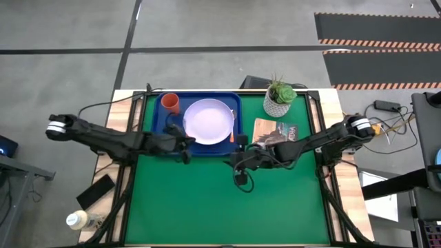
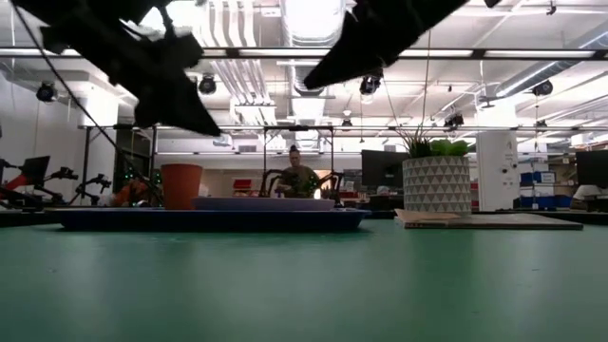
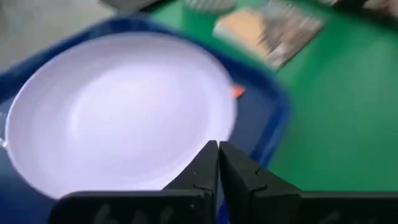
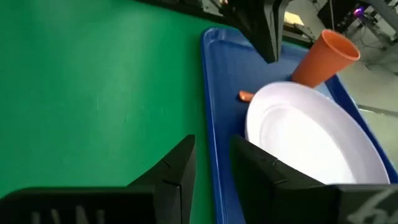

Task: Pick and place plate/cup/fork/spoon on tray
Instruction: Put the white plate on the blue tray to the right of the orange fork

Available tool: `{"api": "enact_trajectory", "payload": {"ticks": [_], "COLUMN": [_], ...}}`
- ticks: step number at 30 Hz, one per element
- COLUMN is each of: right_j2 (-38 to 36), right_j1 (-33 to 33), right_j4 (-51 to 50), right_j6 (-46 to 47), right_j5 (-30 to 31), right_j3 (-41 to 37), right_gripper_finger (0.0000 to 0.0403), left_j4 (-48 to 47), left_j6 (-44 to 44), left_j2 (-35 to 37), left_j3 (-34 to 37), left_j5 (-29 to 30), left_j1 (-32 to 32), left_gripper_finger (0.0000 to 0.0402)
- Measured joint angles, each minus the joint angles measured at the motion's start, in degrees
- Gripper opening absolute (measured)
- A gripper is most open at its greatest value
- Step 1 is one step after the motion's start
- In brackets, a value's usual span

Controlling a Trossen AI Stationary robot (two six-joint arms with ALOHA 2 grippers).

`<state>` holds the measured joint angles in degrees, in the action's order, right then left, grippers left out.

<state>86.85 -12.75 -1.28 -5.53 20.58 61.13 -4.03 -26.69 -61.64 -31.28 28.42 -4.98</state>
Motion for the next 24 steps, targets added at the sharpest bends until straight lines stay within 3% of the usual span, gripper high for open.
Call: {"api": "enact_trajectory", "payload": {"ticks": [12,24], "right_j2": [-4.82,-9.37], "right_j1": [0.0,0.0], "right_j4": [0.35,-0.27], "right_j6": [-0.68,-0.45], "right_j5": [0.04,0.02], "right_j3": [-4.65,-7.8], "right_gripper_finger": [0.0089,0.0089], "left_j4": [-1.51,-0.59], "left_j6": [-1.45,-1.08], "left_j2": [-22.68,-35.53], "left_j3": [-10.54,-16.35], "left_j5": [-2.17,-2.26], "left_j1": [6.18,14.41], "left_gripper_finger": [0.0,0.0]}}
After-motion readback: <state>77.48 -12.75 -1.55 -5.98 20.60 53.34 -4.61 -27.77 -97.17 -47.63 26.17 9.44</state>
